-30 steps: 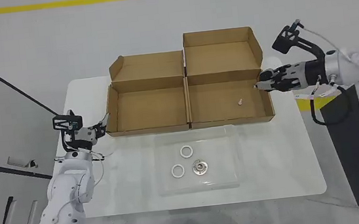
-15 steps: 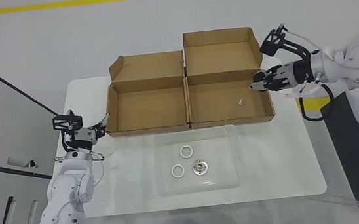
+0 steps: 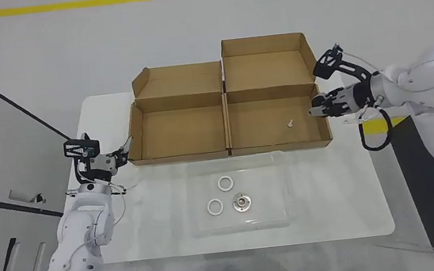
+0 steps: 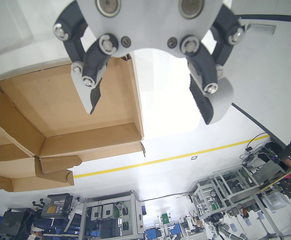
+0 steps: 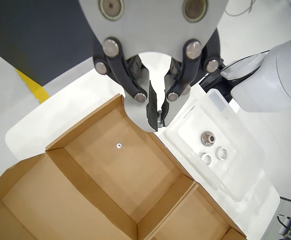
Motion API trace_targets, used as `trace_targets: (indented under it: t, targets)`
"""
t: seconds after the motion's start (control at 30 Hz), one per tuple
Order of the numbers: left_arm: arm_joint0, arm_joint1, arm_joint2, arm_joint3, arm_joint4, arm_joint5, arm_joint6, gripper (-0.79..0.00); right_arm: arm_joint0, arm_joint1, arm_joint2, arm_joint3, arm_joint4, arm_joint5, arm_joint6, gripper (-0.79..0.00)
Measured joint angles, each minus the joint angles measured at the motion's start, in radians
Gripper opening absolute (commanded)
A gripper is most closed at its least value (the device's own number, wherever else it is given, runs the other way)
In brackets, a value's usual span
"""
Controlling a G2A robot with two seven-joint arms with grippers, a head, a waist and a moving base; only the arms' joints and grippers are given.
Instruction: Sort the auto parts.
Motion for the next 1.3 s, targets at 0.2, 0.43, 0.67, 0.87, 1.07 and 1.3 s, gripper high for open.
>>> trace_targets:
  t: [0.2,0.43,0.67,0.87,1.07,1.3]
  targets:
    - [0.000,0.000,0.000,0.000,0.000,0.000,0.000,0.000,-0.002,0.005,-0.011,0.015,-0.021,0.018,-0.001,-0.785]
    - [0.000,0.000,0.000,0.000,0.000,0.000,0.000,0.000,0.000,0.008,-0.024,0.023,-0.010,0.031,-0.007,-0.785]
    - [0.000,0.000,0.000,0.000,0.000,0.000,0.000,0.000,0.000,0.008,-0.023,0.023,-0.010,0.031,-0.007,-0.785]
    - [0.000,0.000,0.000,0.000,0.000,0.000,0.000,0.000,0.000,0.008,-0.023,0.023,-0.010,0.031,-0.007,-0.785]
    - [0.000,0.000,0.000,0.000,0.000,0.000,0.000,0.000,0.000,0.008,-0.023,0.023,-0.010,0.031,-0.007,-0.785]
    - [0.000,0.000,0.000,0.000,0.000,0.000,0.000,0.000,0.006,0.005,-0.050,0.014,-0.088,0.047,-0.062,-0.785]
